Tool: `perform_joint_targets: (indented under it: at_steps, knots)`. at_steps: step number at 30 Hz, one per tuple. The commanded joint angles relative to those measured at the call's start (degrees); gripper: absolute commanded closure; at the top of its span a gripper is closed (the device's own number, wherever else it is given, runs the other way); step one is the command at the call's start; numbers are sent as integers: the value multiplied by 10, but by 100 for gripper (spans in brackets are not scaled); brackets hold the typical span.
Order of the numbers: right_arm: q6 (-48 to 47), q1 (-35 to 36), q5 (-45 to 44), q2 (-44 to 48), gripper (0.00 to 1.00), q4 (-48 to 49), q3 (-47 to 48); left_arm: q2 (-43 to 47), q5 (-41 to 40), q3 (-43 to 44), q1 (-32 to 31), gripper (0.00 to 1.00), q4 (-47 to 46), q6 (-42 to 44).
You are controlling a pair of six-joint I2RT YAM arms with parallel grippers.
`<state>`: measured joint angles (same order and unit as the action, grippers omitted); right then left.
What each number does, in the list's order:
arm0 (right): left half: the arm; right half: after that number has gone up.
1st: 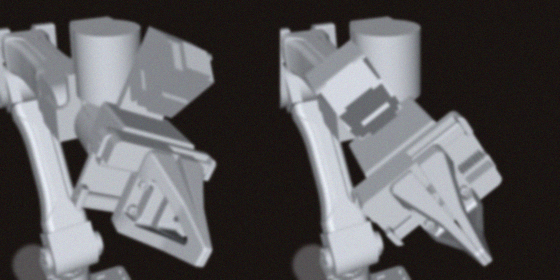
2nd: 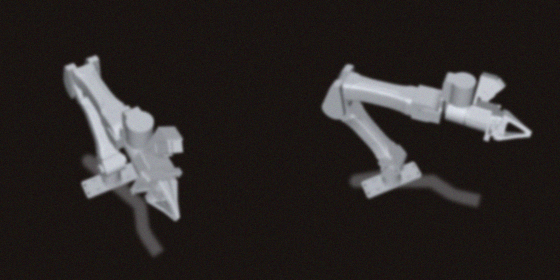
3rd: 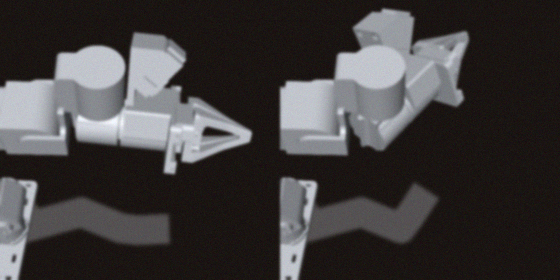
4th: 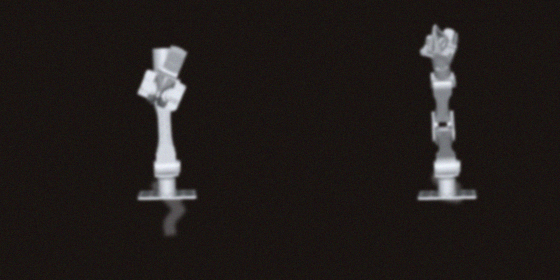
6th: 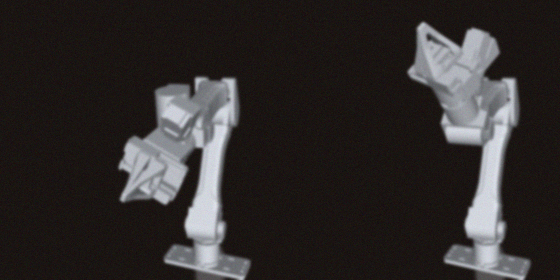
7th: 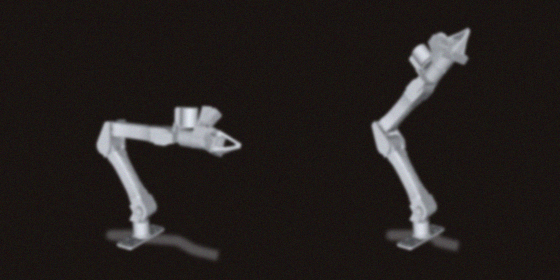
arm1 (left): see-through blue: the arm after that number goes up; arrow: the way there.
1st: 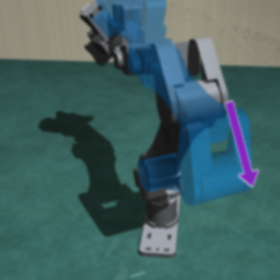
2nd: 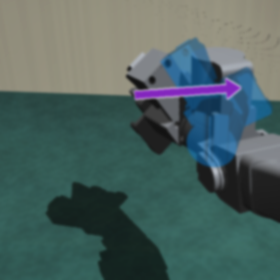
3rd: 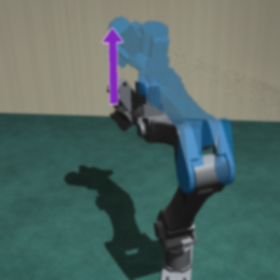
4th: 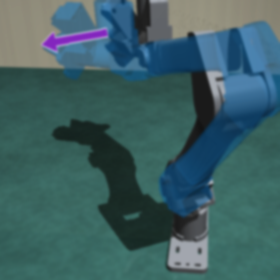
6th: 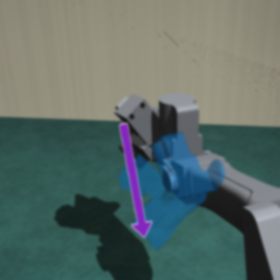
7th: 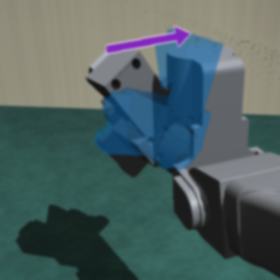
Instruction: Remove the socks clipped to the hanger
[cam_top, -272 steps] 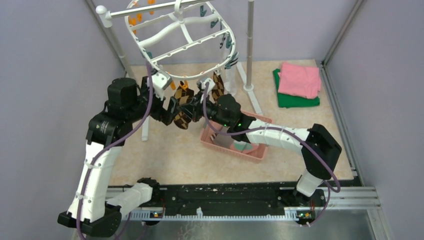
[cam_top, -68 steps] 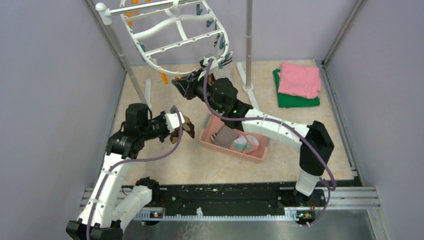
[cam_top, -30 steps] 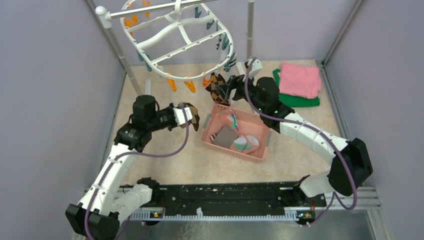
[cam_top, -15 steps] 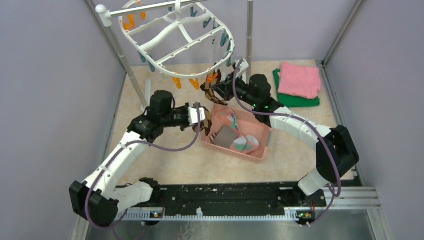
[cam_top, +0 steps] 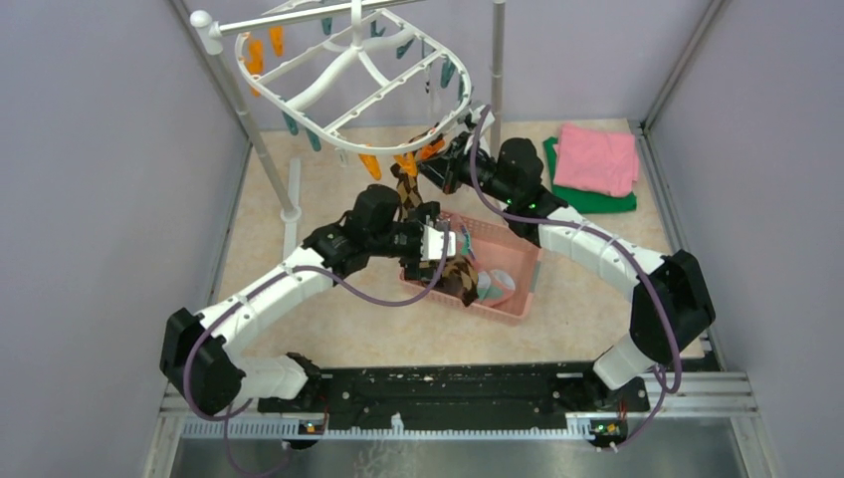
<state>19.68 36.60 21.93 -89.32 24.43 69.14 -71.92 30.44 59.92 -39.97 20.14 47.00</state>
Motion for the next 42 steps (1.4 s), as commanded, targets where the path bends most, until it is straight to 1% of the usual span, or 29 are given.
perform_joint_targets:
  at_steps: [1,4,9,13,16,21,24,32,36,42]
  knots:
    - [20,-5,16,-2,100,20,21,-1,-32,31,-12,1,-9,6]
    - [27,-4,19,1,100,30,8,26,-61,49,-11,1,23,-15]
    - [30,6,18,9,100,44,-16,106,-60,90,-9,1,162,-35]
    - [43,30,12,15,100,68,-34,148,-93,120,-7,1,196,-103]
    - [60,58,5,16,100,86,-38,172,-128,116,-5,1,178,-158]
    - [77,107,-19,30,100,99,-49,209,-177,83,1,1,146,-207]
    - [87,128,-33,36,100,101,-52,224,-191,64,9,1,145,-208]
    - [116,160,-61,45,100,111,-47,250,-282,8,17,1,133,-193]
    - [134,162,-55,35,100,112,-40,259,-269,-11,25,1,117,-214]
    - [169,166,-34,16,100,128,-28,249,-209,-16,44,2,95,-266]
